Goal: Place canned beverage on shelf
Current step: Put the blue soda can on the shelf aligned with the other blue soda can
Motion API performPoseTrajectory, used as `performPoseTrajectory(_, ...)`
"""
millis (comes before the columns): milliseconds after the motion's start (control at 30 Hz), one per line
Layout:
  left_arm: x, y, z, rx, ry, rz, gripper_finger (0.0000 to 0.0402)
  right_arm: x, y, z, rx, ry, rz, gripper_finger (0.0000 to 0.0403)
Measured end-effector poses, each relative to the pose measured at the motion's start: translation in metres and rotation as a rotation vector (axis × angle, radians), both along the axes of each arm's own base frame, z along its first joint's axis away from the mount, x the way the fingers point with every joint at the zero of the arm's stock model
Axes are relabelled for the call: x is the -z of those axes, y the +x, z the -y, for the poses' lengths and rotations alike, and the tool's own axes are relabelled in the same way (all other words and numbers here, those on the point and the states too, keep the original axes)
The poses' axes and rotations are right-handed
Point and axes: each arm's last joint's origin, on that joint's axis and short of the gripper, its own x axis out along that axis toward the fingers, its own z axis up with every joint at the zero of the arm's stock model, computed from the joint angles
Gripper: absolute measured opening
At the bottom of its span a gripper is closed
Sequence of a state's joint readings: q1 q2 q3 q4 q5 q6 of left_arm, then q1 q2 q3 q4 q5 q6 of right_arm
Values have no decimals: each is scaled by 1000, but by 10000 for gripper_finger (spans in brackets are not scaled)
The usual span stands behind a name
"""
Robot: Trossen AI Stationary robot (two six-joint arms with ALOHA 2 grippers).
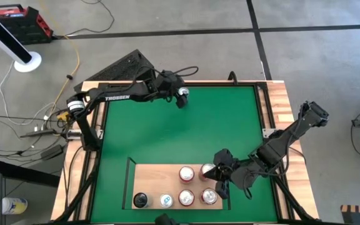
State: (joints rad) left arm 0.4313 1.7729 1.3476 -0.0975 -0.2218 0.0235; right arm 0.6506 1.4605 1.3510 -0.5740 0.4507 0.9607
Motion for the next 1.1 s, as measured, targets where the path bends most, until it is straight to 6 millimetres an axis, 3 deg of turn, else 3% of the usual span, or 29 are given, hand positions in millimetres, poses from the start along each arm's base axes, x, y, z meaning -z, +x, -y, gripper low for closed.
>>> performPoseTrajectory(400,-14,-7,10,5,-14,12,329,0,2,2,9,0,-1,21)
performPoseTrajectory(633,-51,-28,26,19,4,56,329,0,7,11,40,0,-1,26)
performPoseTrajectory(800,-89,-58,43,26,22,122,329,0,13,20,72,1,-2,29)
performPoseTrajectory(1100,-145,-144,86,77,71,134,329,-2,34,58,211,13,18,30)
